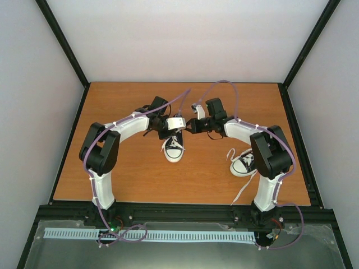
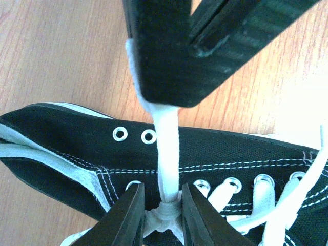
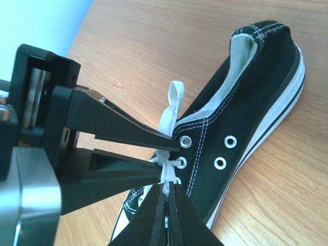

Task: Tie the shoes
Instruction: Tie the shoelace on the shoe.

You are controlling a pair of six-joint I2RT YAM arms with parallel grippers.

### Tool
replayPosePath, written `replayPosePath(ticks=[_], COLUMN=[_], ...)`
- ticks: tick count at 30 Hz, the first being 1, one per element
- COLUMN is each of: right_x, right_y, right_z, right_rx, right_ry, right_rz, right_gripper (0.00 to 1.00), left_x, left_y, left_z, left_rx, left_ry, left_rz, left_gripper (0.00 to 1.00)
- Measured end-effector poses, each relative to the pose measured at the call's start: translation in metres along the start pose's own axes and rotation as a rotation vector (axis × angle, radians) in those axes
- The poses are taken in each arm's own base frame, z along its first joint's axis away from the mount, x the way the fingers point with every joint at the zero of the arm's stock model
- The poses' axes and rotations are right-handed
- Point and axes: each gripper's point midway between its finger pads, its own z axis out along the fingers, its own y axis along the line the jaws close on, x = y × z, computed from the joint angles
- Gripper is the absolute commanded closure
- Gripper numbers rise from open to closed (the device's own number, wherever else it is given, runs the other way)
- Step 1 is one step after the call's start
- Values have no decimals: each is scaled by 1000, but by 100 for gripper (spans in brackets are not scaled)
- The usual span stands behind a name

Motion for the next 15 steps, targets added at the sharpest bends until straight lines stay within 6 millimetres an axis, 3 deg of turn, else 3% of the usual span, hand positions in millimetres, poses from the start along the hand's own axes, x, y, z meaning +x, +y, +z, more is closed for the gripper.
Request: replayPosePath(ticks=[2,6,15], right_x=[2,2,10], right_y=[-2,-4,-14], right_z=[0,-1,-6], right_rx=[4,5,20], right_ry=[3,0,4], right_rz=[6,8,31], right_gripper=[97,97,97], left_x=[0,1,5], left_y=[0,1,2], left_z=[0,0,2], left_rx=[0,0,2], left_ry=[1,1,7], left_rz=[-1,0,-3], left_gripper=[76,88,84])
